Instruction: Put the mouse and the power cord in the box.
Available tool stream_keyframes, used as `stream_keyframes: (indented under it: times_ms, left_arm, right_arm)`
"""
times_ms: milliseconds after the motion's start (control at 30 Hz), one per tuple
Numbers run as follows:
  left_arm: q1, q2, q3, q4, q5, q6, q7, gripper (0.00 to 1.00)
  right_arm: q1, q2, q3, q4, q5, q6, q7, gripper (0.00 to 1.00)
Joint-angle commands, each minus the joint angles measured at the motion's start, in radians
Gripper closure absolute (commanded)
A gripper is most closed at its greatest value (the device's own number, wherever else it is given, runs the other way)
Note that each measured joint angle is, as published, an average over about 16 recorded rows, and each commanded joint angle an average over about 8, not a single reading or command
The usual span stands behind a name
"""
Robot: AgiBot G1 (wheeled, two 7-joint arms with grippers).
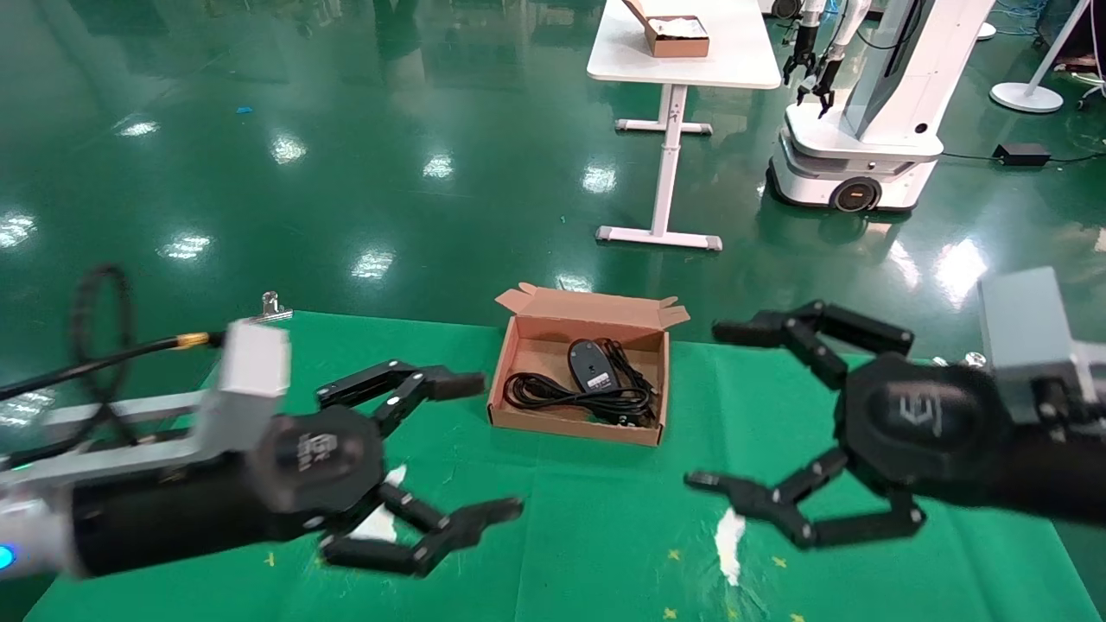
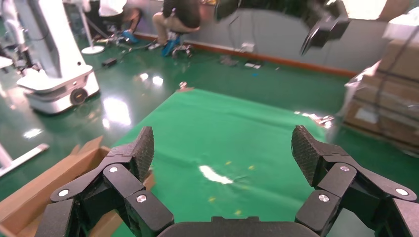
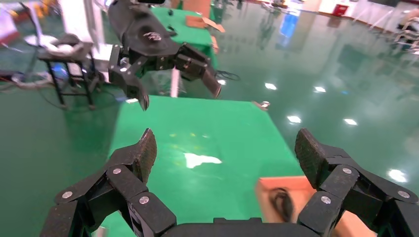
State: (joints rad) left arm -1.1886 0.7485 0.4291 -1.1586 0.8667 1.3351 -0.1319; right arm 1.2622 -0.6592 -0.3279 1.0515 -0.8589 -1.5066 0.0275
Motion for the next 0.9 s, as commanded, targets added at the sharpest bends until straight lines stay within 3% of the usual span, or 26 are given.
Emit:
stream_keyframes:
  times_ms: [33, 467, 900]
  left_arm:
    - [0.021, -0.026, -0.028, -0.023, -0.025, 0.030, -0.010, 0.00]
    - [0.121, -0.147, -0.161, -0.134, -0.147, 0.173, -0.056, 0.00]
    - [0.119, -0.144, -0.157, -0.131, -0.145, 0.169, -0.056, 0.00]
  right_arm:
    - [-0.031, 0.008, 0.008, 0.038, 0.021, 0.002, 0.026, 0.00]
    - [-0.205, 0.052, 0.052, 0.254, 0.140, 0.011, 0.169, 0.00]
    - [-0.203, 0.052, 0.053, 0.251, 0.141, 0.013, 0.167, 0.00]
